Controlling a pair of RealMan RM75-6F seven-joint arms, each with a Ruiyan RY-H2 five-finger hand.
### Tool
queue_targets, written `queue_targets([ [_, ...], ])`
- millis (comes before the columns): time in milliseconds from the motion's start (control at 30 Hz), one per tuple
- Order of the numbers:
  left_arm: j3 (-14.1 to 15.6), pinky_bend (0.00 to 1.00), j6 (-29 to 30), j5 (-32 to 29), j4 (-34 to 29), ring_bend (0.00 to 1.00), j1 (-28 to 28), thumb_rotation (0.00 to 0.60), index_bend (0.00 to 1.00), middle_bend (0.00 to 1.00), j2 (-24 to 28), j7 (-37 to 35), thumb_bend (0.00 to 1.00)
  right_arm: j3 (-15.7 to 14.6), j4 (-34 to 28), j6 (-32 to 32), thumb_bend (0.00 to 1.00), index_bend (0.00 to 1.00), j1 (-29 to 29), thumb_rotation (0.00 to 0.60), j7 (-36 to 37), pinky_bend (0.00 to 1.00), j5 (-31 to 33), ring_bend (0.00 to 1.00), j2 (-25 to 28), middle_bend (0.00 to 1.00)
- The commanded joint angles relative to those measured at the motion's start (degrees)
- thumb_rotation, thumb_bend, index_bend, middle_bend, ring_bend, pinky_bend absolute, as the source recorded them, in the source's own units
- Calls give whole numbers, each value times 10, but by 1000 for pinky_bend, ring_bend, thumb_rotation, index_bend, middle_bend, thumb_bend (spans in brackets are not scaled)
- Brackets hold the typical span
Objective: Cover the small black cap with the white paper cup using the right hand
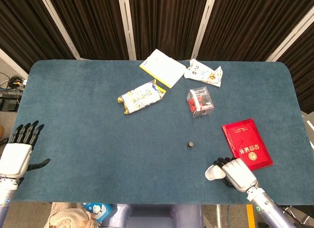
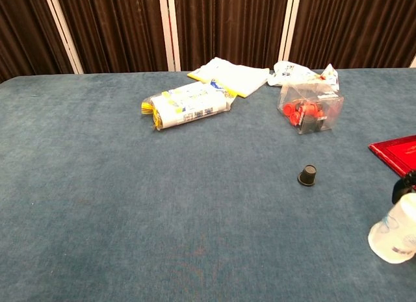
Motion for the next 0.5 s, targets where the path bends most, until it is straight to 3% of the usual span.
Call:
queue_targets([
  [33,0,0,0,0,0,0,0,600,0,0,0,0,0,9,-10,5,440,402,5,600,0,499,2,397,1,334],
  [500,-1,0,-2,-3,0,0,-1,600,0,0,-1,0,0,80,-49,0,439,402,45,600,-34,498,71,396,-29,334],
])
